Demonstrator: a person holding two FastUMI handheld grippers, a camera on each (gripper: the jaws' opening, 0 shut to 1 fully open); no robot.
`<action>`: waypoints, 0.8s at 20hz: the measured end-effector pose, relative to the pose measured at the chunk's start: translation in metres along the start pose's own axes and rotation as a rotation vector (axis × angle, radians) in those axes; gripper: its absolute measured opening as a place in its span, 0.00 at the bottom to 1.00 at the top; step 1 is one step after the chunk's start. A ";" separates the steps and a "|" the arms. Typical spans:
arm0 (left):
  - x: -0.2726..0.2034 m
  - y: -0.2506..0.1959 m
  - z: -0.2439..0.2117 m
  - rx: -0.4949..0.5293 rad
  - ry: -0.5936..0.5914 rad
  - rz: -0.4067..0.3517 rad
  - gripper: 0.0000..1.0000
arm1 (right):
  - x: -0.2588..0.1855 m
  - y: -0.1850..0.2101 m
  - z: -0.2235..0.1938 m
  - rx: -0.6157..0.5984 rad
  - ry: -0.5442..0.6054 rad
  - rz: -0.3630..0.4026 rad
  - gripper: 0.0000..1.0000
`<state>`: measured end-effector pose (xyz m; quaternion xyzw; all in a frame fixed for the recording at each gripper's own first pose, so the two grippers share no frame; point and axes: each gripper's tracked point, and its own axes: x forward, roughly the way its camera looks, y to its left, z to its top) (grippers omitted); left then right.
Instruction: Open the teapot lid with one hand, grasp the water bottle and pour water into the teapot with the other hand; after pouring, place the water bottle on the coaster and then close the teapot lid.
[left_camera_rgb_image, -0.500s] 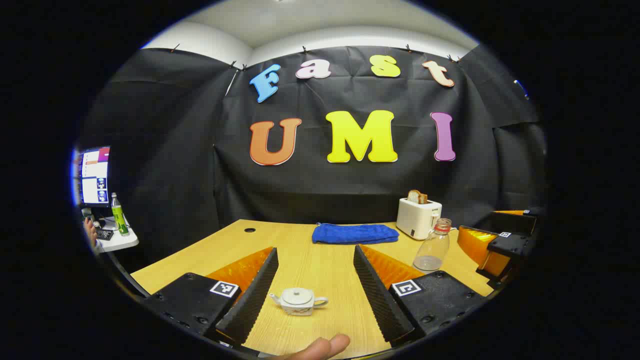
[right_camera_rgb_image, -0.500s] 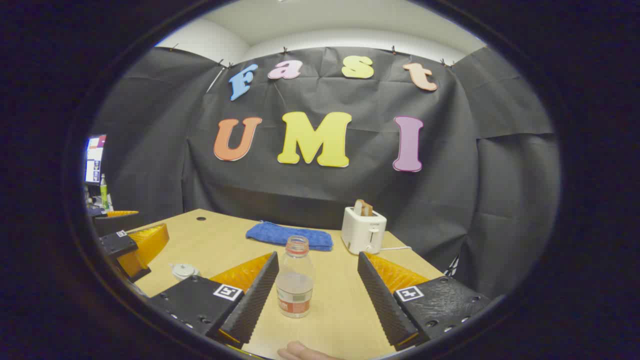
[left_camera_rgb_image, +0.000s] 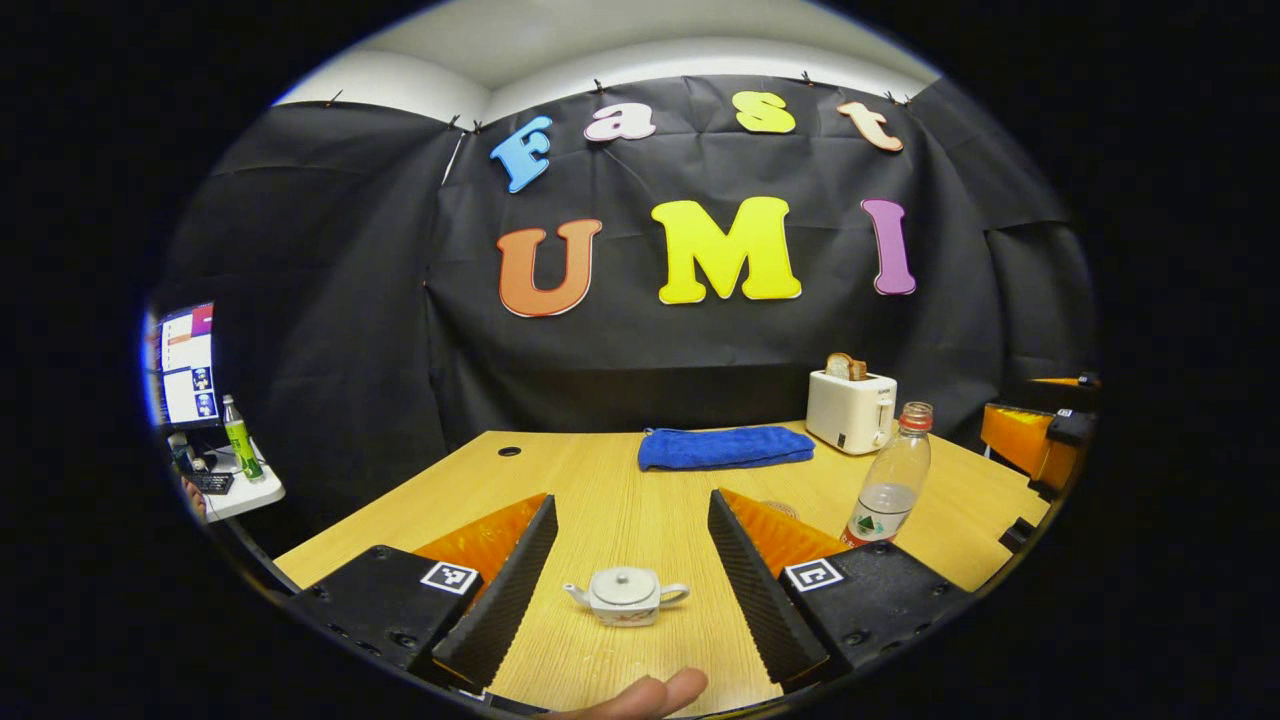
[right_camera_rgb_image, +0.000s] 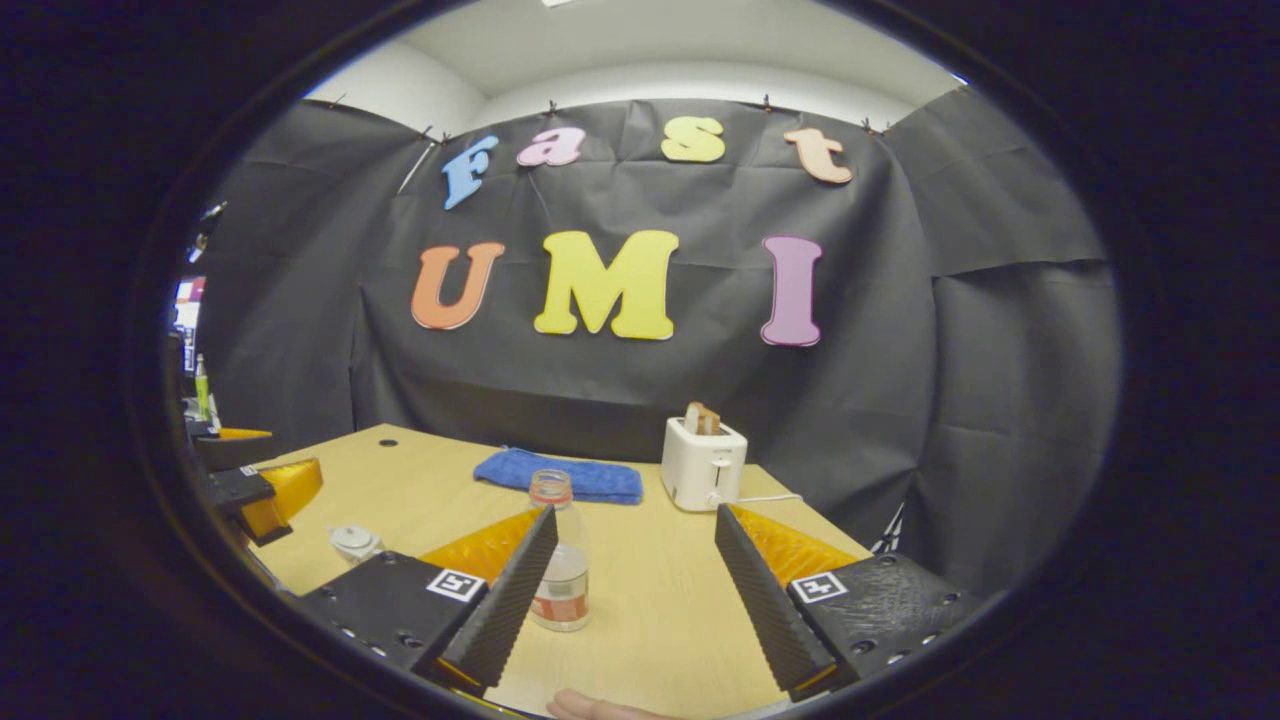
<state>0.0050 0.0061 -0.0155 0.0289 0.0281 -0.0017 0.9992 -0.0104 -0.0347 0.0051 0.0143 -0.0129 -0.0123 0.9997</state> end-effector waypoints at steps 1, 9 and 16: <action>0.000 -0.001 -0.001 -0.006 0.003 -0.008 0.95 | 0.001 -0.005 0.001 -0.004 -0.008 -0.010 0.95; 0.004 0.004 -0.004 -0.043 -0.005 0.006 0.95 | 0.008 -0.008 -0.005 0.032 0.013 0.002 0.95; 0.021 0.012 -0.020 -0.085 0.005 0.016 0.95 | 0.015 -0.006 -0.018 0.020 0.052 0.001 0.95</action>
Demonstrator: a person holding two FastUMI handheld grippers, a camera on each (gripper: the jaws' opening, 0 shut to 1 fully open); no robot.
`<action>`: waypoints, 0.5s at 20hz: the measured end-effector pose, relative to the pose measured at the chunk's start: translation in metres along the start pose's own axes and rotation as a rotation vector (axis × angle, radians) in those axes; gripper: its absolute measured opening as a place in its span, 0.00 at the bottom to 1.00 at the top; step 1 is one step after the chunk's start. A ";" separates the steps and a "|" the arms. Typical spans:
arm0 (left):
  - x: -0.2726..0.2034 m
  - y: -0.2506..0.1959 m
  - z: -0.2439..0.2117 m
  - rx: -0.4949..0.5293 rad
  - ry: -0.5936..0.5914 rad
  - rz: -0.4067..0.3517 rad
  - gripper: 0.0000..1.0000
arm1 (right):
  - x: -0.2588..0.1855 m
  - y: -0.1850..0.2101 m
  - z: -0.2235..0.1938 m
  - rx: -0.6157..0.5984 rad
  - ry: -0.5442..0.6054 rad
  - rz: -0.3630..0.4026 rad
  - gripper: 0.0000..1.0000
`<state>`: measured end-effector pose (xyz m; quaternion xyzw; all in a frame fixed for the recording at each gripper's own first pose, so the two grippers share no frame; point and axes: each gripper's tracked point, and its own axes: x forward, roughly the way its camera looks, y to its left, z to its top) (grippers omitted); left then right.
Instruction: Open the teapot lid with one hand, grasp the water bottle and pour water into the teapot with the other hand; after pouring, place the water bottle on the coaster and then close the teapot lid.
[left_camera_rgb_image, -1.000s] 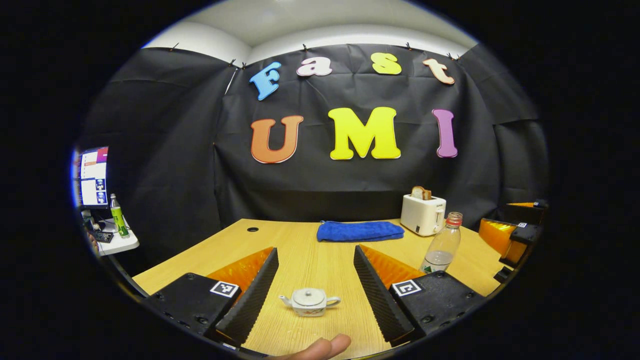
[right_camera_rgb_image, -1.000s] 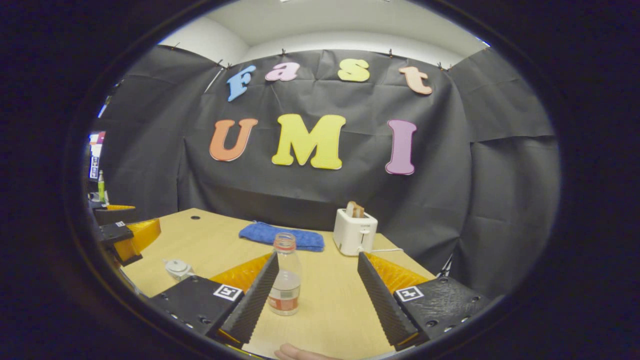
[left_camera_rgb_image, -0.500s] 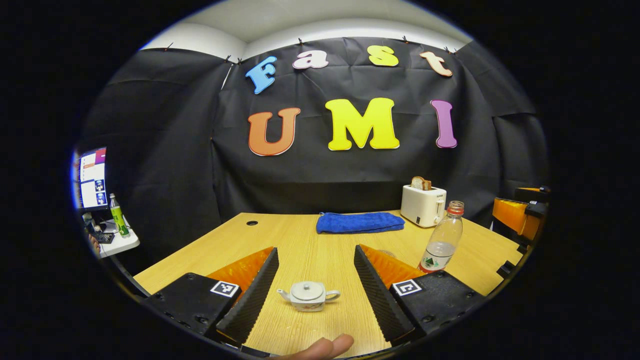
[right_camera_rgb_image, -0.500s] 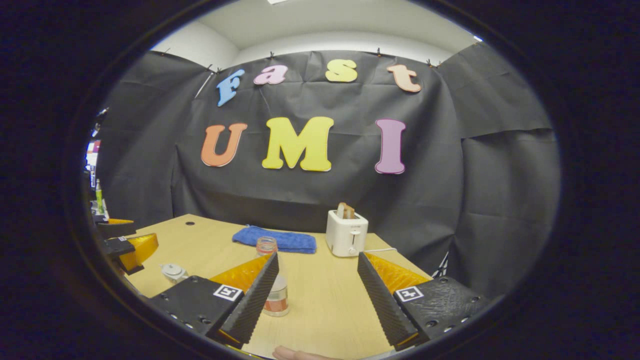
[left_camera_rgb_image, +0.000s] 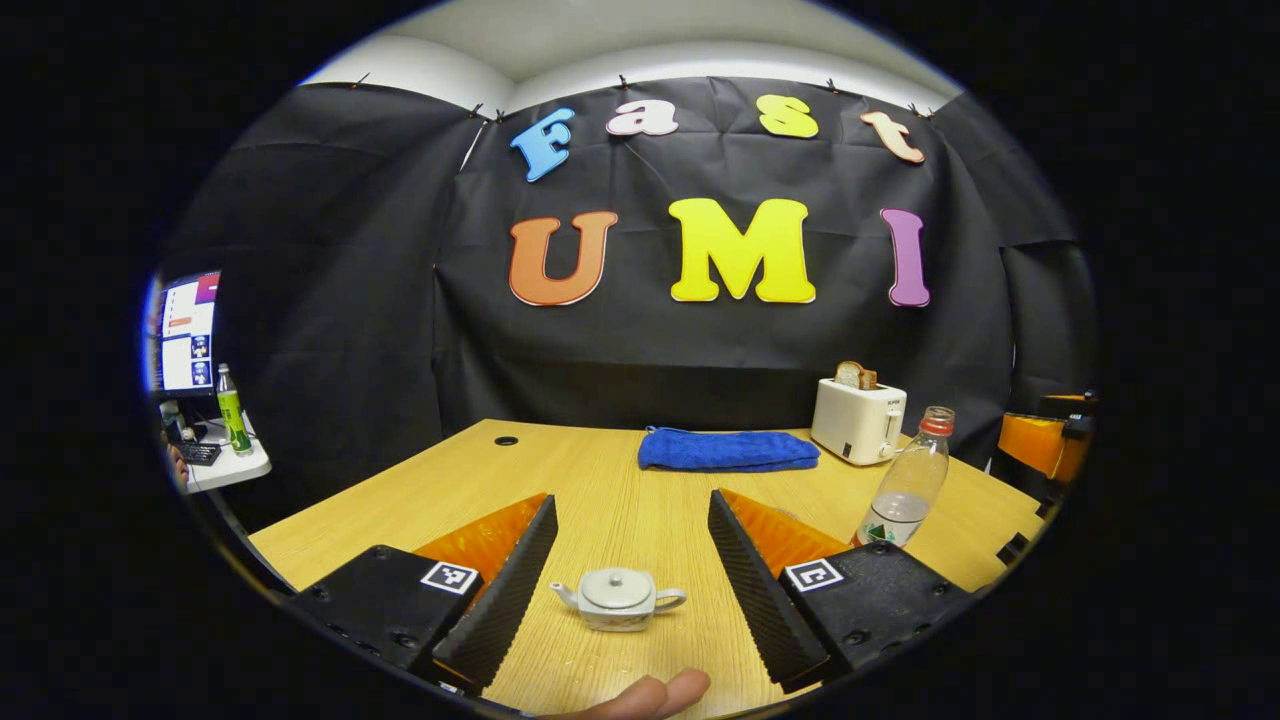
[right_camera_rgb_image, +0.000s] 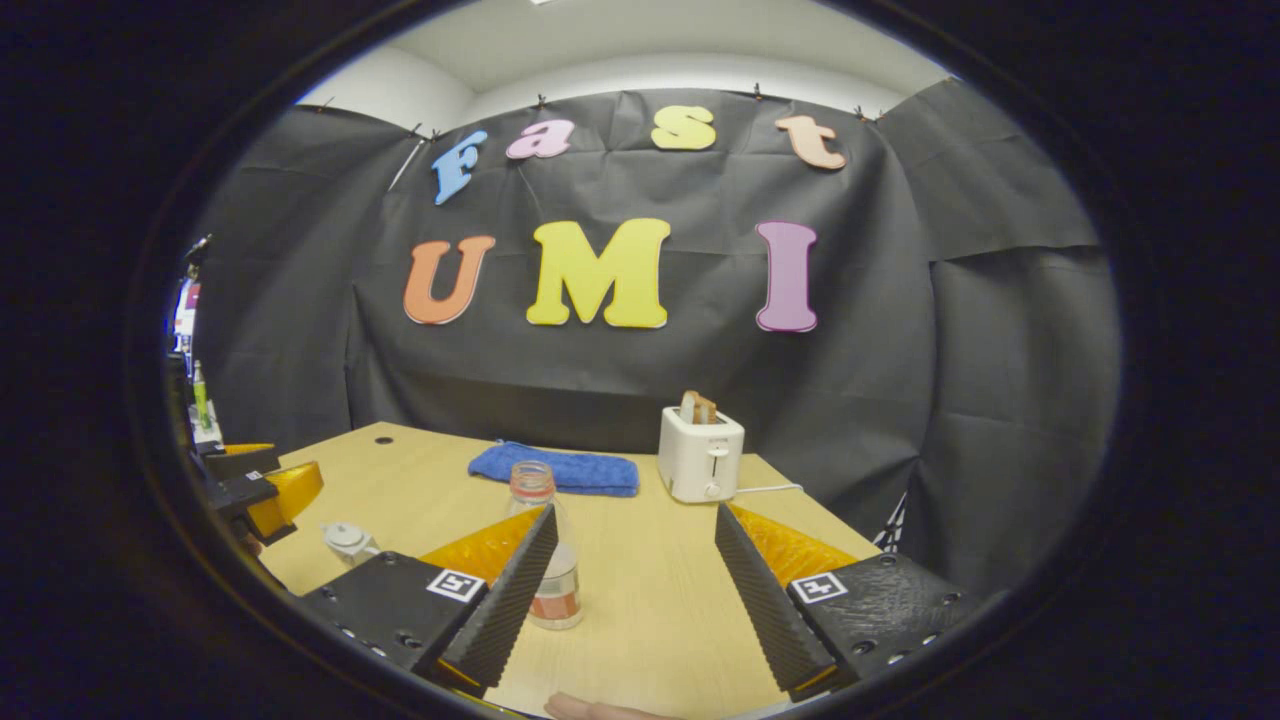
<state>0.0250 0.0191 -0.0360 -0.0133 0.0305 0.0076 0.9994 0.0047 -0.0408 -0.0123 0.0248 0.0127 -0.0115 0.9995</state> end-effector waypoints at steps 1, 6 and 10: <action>0.005 0.003 -0.004 -0.008 0.007 0.002 0.95 | 0.001 0.001 -0.002 -0.002 0.006 0.000 0.95; 0.037 0.018 -0.036 -0.073 0.056 0.009 0.96 | 0.008 0.006 -0.010 -0.012 0.032 0.002 0.95; 0.054 0.023 -0.060 -0.080 0.093 0.013 0.95 | 0.010 0.010 -0.014 -0.029 0.038 0.002 0.95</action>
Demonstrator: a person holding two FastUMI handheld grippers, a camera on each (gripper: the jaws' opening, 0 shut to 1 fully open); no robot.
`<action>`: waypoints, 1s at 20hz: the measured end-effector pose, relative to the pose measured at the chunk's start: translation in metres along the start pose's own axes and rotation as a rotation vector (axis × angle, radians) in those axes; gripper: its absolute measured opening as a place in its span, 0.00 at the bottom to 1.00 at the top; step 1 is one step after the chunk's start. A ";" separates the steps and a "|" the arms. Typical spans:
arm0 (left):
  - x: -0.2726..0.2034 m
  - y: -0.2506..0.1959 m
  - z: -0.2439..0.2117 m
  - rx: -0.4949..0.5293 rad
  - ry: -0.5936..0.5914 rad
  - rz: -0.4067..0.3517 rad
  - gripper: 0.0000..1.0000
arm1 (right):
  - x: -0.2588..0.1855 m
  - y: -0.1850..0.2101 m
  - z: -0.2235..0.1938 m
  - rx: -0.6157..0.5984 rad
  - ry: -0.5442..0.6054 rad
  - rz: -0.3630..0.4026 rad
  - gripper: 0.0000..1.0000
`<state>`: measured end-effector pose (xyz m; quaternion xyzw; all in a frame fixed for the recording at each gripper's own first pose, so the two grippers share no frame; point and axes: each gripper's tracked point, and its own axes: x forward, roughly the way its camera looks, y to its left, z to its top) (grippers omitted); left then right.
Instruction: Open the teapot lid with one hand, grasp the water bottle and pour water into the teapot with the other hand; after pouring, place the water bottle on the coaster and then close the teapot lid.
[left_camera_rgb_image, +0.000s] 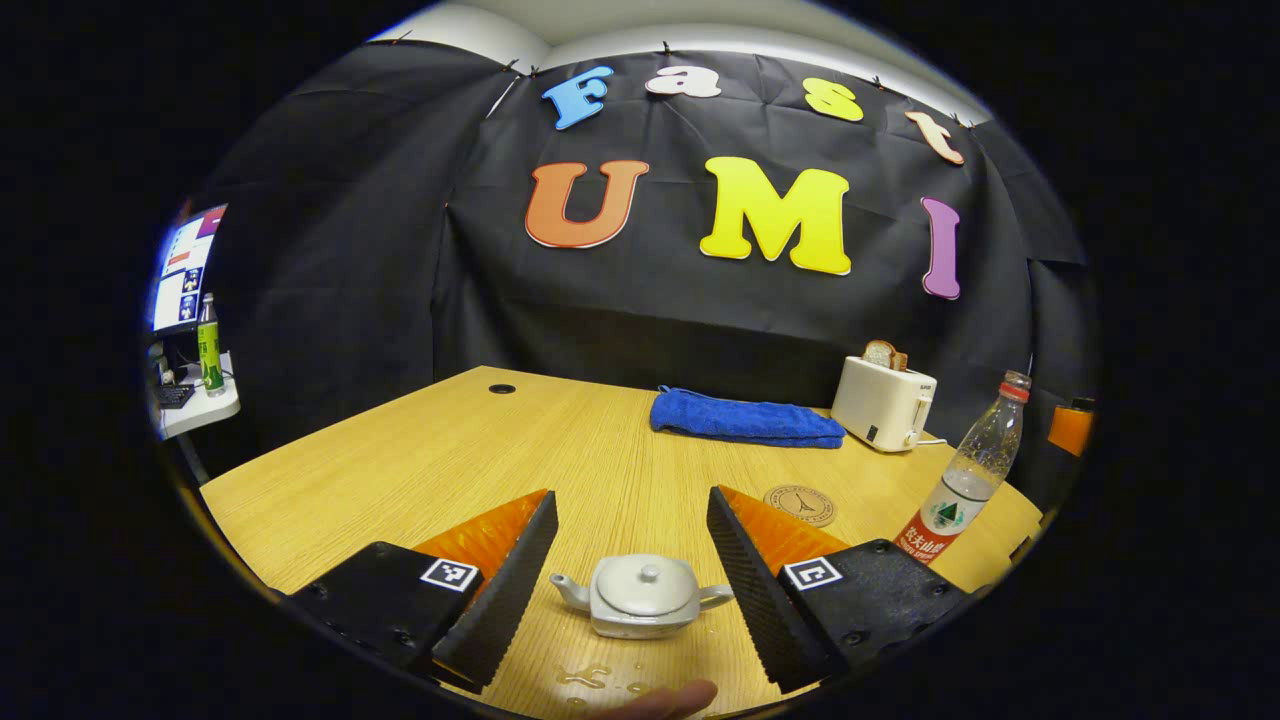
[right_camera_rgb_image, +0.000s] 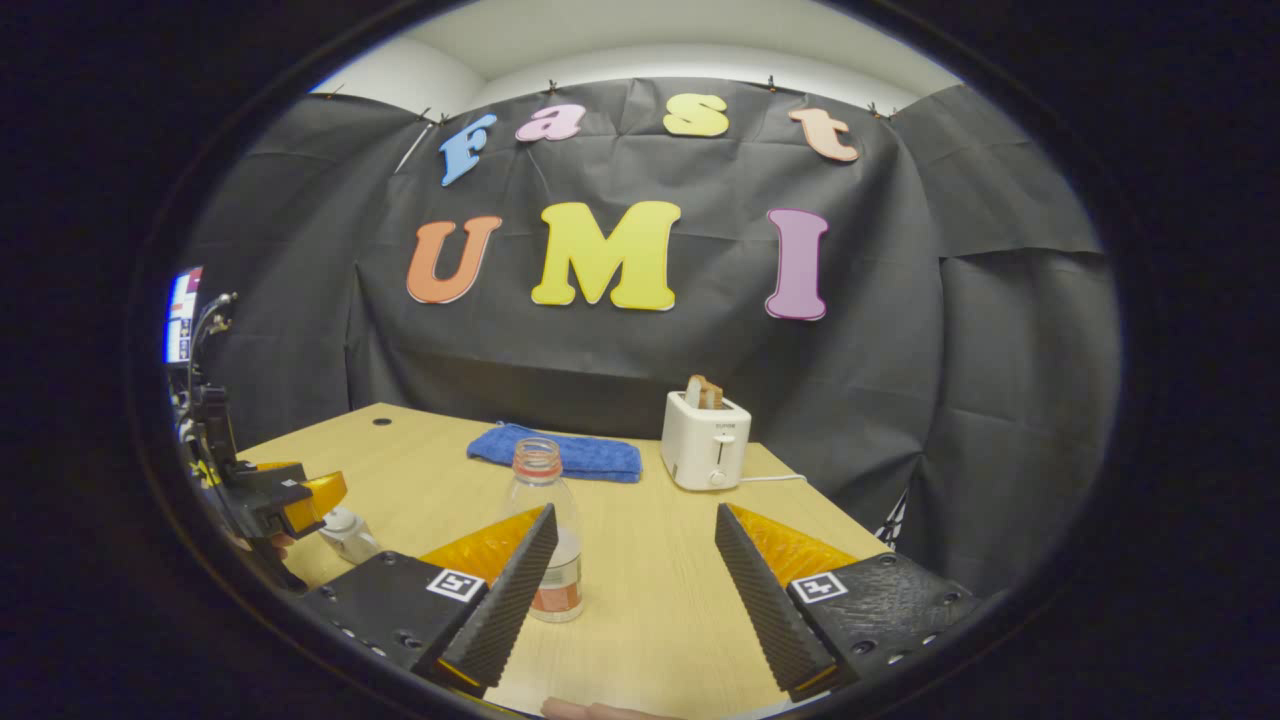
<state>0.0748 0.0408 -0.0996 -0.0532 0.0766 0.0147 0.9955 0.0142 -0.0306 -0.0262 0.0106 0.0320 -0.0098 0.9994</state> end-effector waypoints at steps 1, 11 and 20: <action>0.003 0.002 -0.003 0.012 0.001 0.000 0.94 | 0.000 0.001 -0.002 -0.001 0.003 0.003 0.95; 0.021 -0.004 -0.025 0.047 0.020 -0.036 0.61 | 0.006 0.004 -0.011 -0.006 0.035 0.006 0.95; 0.023 -0.013 -0.026 0.175 0.003 -0.045 0.37 | 0.008 0.005 -0.015 -0.016 0.049 0.000 0.95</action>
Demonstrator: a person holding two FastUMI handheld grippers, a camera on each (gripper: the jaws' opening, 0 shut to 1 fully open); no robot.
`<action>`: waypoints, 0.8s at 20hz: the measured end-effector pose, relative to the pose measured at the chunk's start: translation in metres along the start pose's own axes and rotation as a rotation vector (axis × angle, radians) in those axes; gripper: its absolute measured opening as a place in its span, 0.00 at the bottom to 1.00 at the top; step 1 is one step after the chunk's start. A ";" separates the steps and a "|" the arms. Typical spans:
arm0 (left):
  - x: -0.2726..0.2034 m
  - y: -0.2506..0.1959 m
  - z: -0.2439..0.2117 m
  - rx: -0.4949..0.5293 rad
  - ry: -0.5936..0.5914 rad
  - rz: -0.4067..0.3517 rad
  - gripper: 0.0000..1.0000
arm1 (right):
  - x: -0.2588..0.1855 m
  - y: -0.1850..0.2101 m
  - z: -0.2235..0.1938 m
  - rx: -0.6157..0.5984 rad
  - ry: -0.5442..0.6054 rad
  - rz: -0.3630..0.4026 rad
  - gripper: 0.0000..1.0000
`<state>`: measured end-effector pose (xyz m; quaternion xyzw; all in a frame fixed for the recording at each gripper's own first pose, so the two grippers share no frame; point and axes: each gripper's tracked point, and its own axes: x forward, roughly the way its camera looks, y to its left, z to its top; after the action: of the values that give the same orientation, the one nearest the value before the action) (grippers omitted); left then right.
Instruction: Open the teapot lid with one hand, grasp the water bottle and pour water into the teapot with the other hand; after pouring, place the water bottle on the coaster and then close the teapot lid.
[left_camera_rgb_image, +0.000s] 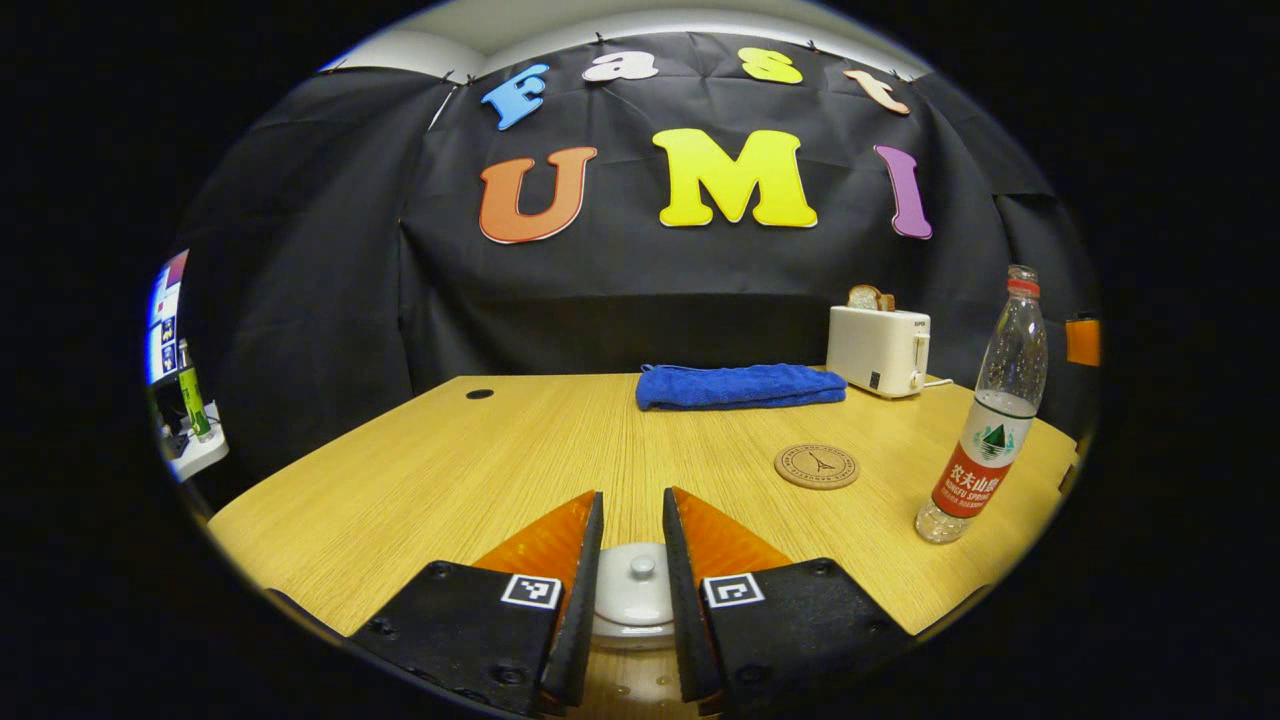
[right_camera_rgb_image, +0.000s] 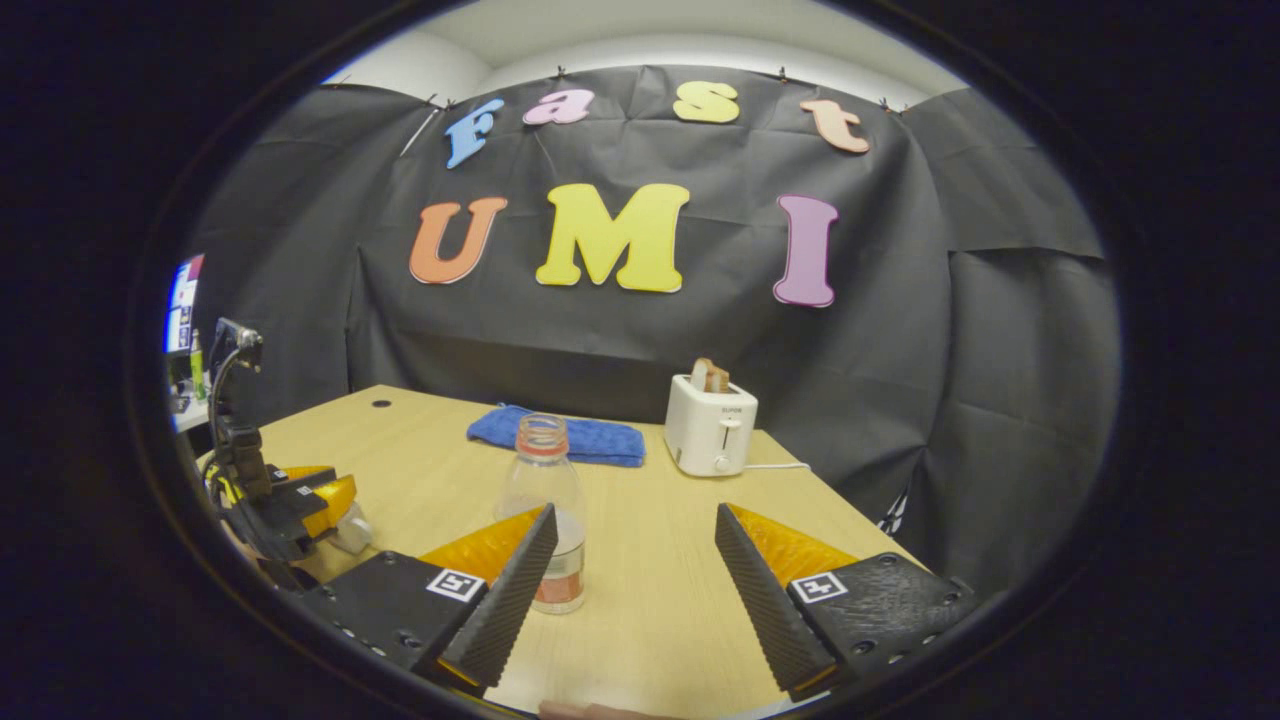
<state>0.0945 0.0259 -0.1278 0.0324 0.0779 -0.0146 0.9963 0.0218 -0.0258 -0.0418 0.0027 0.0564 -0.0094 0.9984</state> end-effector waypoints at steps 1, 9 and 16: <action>0.000 0.000 0.000 0.010 0.000 0.004 0.32 | 0.000 0.001 -0.001 0.000 0.003 0.002 0.95; -0.002 0.000 0.004 -0.040 0.006 -0.002 0.05 | 0.006 0.016 -0.012 -0.005 0.032 0.032 0.95; -0.024 0.000 0.041 -0.034 -0.073 -0.007 0.03 | 0.015 0.053 -0.028 0.024 0.066 0.145 0.95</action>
<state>0.0768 0.0236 -0.0836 0.0148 0.0417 -0.0179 0.9989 0.0348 0.0268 -0.0715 0.0188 0.0888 0.0624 0.9939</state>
